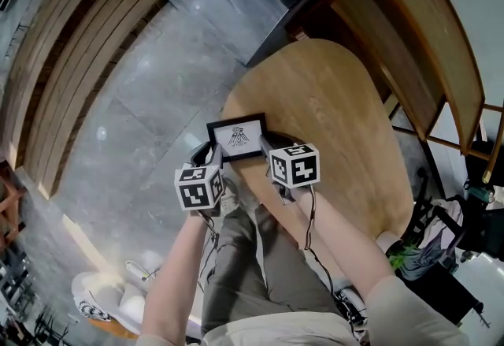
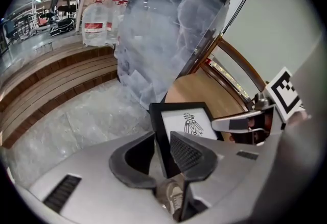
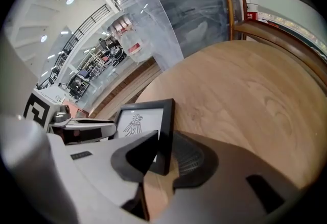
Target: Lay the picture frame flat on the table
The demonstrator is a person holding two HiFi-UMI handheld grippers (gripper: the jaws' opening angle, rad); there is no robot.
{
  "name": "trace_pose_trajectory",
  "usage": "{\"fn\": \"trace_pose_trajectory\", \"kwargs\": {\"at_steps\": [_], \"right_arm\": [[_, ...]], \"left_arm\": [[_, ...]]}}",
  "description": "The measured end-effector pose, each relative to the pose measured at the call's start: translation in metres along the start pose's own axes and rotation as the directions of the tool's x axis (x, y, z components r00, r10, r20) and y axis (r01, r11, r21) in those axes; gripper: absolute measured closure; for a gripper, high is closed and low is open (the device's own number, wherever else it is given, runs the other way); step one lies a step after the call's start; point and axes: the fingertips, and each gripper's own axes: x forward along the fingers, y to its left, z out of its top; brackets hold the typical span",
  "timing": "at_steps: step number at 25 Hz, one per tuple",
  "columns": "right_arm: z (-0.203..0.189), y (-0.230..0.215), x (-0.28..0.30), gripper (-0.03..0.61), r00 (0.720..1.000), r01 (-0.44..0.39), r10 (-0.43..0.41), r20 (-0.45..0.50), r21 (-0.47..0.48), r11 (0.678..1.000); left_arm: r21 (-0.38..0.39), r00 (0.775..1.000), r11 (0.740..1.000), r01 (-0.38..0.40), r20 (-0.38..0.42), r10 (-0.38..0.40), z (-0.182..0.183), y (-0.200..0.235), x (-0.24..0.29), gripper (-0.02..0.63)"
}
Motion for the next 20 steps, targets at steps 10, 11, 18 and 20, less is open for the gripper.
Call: {"fn": "trace_pose_trajectory", "kwargs": {"at_steps": [10,11,18,20], "right_arm": [[0.021,0.001,-0.040,0.500,0.998,0.050,-0.049,0.031,-0.013,0.999],[0.025,0.005,-0.050,0.511,0.998,0.043,-0.043,0.038,-0.008,0.999],[0.066,0.045,-0.132,0.540,0.992,0.013,-0.011,0.123,-0.016,1.000],[0.081,0.063,-0.156,0.549,0.988,0.014,0.000,0.155,-0.089,0.996]], "left_arm": [[0.025,1.000,1.000,-0.010,0.024,0.009,0.019,-0.011,-0.048,0.511],[0.015,0.999,1.000,-0.007,0.032,0.006,0.024,-0.013,-0.059,0.511],[0.108,0.994,0.994,-0.013,0.111,0.001,0.065,-0.043,-0.141,0.545],[0.144,0.990,0.989,-0.021,0.140,0.001,0.080,-0.049,-0.168,0.557]]}}
